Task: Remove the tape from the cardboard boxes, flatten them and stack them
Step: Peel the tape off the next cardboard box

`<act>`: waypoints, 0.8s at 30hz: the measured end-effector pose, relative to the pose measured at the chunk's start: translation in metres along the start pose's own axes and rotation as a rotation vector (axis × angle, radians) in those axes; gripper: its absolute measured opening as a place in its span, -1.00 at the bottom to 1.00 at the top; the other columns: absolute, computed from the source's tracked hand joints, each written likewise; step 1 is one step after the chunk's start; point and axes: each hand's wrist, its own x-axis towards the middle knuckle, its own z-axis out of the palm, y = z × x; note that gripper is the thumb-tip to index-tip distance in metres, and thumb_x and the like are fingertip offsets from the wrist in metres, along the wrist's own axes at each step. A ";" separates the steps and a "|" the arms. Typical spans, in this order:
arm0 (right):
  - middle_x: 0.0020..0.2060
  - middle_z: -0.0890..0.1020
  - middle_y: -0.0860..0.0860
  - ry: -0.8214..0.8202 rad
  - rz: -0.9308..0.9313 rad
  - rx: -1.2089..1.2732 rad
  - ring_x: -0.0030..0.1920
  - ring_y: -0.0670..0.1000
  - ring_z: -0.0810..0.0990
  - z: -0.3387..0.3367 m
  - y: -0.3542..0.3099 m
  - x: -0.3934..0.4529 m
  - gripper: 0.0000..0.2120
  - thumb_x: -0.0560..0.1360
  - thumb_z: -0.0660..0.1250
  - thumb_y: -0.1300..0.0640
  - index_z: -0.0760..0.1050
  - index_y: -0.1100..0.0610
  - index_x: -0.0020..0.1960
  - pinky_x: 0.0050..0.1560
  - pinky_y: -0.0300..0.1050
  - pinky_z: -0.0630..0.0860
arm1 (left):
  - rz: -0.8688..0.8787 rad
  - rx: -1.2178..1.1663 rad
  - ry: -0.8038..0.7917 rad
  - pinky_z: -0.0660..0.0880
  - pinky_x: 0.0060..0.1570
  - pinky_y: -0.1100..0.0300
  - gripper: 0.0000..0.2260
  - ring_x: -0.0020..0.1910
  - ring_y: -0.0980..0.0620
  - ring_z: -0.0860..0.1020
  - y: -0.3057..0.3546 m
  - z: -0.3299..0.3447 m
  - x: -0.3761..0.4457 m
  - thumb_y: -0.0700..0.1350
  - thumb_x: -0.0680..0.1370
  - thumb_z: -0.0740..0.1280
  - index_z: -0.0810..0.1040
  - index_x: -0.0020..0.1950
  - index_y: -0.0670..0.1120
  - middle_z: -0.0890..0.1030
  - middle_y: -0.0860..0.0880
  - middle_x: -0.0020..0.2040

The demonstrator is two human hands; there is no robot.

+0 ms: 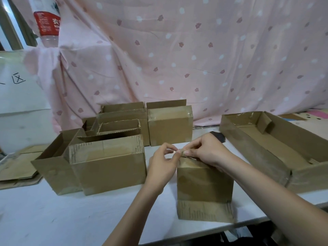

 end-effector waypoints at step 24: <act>-0.25 0.74 -0.05 0.100 -0.042 0.150 -0.14 -0.01 0.70 0.014 0.016 -0.006 -0.89 0.48 0.49 0.19 0.74 -0.01 -0.13 0.06 -0.03 0.61 | -0.323 -0.354 -0.079 0.61 -0.09 0.03 -0.91 -0.19 -0.12 0.65 0.005 -0.004 0.011 -0.31 0.52 0.40 0.63 -0.18 -0.29 0.68 -0.26 -0.17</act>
